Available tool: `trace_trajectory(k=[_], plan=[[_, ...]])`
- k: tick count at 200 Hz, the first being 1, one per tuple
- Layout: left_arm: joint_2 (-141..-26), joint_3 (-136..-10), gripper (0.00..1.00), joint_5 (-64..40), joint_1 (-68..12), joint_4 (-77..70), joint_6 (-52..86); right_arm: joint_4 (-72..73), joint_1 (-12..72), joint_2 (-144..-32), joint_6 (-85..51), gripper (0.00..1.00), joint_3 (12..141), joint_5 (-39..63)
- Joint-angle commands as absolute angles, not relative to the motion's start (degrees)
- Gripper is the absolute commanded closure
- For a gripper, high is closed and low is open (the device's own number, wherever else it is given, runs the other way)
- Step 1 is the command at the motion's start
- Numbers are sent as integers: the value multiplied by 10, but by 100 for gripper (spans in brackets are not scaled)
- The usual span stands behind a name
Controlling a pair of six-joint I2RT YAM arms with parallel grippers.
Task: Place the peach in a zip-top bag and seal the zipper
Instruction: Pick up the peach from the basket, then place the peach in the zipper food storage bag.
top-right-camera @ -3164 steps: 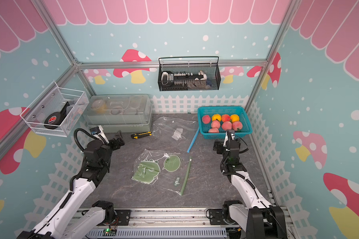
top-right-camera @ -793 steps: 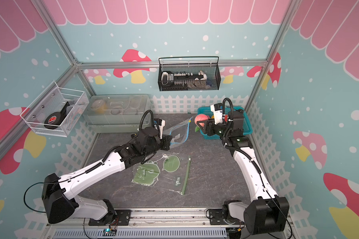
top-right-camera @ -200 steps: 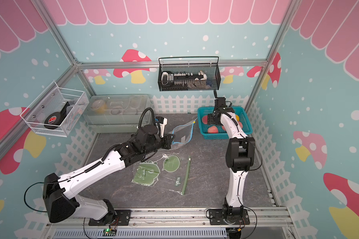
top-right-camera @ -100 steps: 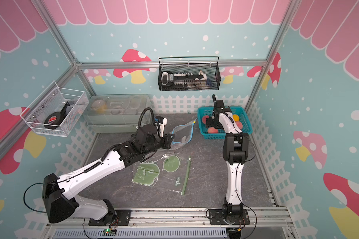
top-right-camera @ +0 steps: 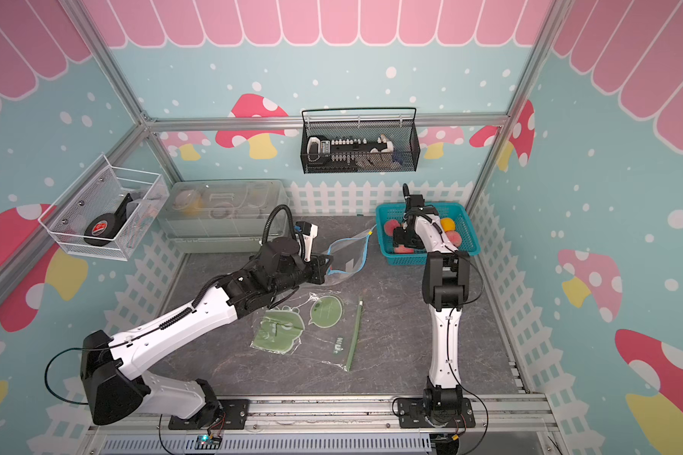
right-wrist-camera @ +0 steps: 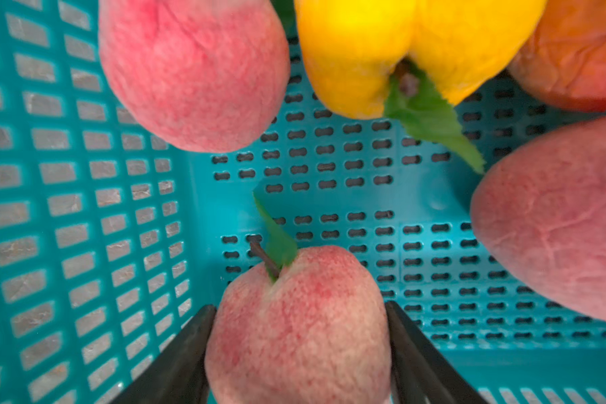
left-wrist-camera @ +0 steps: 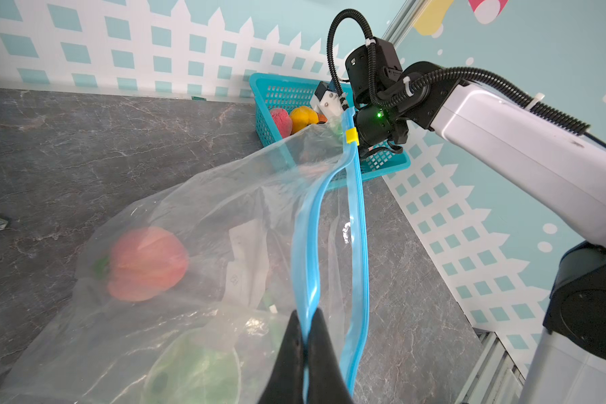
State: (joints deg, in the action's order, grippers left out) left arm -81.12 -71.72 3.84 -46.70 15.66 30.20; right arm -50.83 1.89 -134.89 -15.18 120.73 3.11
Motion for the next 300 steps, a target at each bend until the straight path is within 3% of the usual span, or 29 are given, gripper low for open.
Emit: trace_trajectory(k=[1,118,197,259,300], plan=[[-798,-720,100,38,-468,161,299,-523,18,-1348,-154,35,1219,39],[-798,-721,100,37,-468,161,300,-371,6,-1079,-188,37,990,72],[-804,-725,100,40,-468,157,308,-135,11,-835,-245,37,746,284],[-817,-737,100,33,-468,157,315,-103,60,-717,-213,37,676,359],[-825,-745,100,20,-469,156,318,-113,113,-696,-196,36,667,388]])
